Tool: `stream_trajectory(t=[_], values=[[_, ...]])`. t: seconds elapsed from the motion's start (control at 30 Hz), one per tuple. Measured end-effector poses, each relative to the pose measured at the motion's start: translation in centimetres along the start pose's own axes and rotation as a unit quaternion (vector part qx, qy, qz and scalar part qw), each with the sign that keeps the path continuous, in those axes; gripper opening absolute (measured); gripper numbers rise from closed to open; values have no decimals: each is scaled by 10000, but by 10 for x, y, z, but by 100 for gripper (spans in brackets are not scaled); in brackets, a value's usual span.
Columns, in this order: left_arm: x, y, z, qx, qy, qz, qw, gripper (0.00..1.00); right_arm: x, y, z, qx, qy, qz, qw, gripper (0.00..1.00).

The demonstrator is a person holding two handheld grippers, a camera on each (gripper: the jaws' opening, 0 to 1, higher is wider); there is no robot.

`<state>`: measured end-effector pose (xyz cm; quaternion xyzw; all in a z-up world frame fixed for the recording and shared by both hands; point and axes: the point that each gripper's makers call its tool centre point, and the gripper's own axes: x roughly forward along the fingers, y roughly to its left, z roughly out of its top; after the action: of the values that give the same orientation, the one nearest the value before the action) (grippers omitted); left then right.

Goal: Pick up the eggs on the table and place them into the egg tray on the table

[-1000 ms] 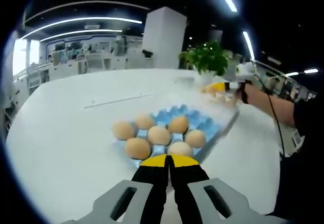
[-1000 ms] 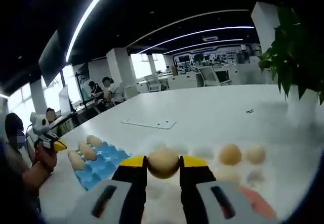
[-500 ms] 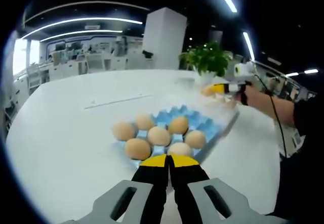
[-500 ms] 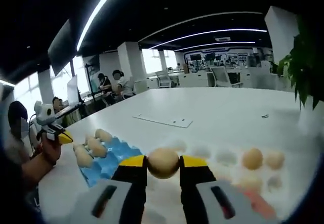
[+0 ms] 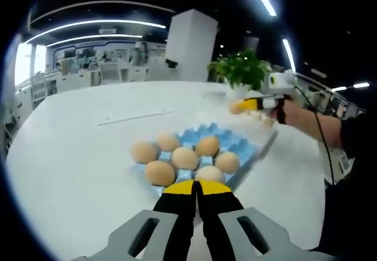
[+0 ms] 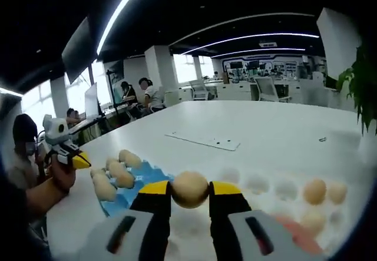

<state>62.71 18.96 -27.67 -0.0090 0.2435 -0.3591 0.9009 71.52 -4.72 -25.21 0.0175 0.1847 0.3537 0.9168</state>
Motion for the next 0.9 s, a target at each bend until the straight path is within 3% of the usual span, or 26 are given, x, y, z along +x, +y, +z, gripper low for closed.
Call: stream_trajectory(t=[0.9], values=[[-9,-10,4,28,0,-204,9998,1,60,60,11,-295,312,693,9967,26]])
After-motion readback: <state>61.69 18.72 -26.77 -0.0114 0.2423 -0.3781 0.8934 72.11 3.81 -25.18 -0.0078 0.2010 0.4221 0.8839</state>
